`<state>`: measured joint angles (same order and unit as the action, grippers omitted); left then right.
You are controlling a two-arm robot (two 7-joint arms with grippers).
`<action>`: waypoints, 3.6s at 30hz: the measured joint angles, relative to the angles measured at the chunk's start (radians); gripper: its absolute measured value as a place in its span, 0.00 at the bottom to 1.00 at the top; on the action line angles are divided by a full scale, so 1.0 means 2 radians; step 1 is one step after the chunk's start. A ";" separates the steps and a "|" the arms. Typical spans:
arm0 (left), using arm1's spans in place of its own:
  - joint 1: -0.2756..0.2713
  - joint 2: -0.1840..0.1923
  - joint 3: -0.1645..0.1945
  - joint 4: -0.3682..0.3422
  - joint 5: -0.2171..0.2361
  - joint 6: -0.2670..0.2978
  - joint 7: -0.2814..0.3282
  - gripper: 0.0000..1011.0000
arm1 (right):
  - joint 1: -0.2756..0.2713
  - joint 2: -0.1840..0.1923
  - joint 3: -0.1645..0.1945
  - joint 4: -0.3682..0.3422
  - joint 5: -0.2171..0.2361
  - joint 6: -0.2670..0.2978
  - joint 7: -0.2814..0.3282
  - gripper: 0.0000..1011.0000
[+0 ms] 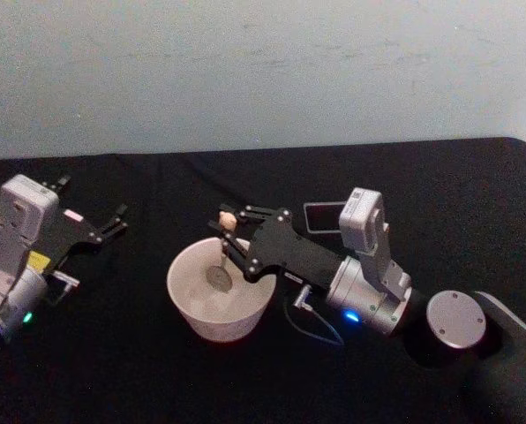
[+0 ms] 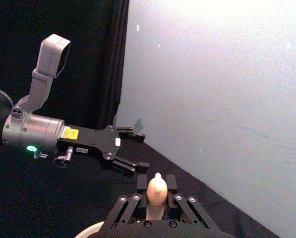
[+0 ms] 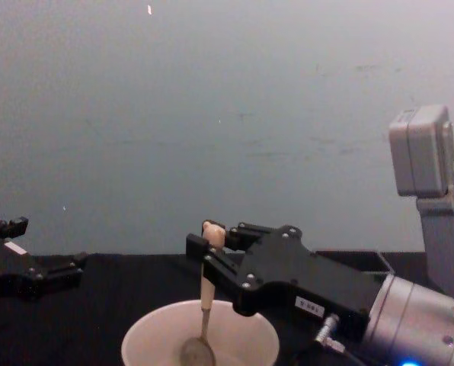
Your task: Pick up the stirring spoon with one hand, stir inside the cup, then place it back in its original position.
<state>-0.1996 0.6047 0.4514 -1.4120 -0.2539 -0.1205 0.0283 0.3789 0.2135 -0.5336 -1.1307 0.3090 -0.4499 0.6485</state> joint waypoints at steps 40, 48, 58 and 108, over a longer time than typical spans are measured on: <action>0.000 0.000 0.000 0.000 0.000 0.000 0.000 0.99 | -0.032 0.025 -0.014 -0.059 0.024 0.014 0.029 0.21; 0.000 0.000 0.000 0.000 0.000 0.000 0.000 0.99 | -0.006 0.003 -0.012 -0.019 0.013 0.008 0.013 0.21; 0.000 0.000 0.000 0.000 0.000 0.000 0.000 0.99 | 0.008 -0.005 0.000 0.009 0.002 0.003 -0.002 0.21; 0.000 0.000 0.000 0.000 0.000 0.000 0.000 0.99 | -0.026 0.075 0.085 -0.174 0.085 0.057 -0.019 0.21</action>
<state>-0.1995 0.6047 0.4514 -1.4120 -0.2539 -0.1205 0.0283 0.3269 0.3628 -0.3633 -1.4788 0.4796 -0.3363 0.6095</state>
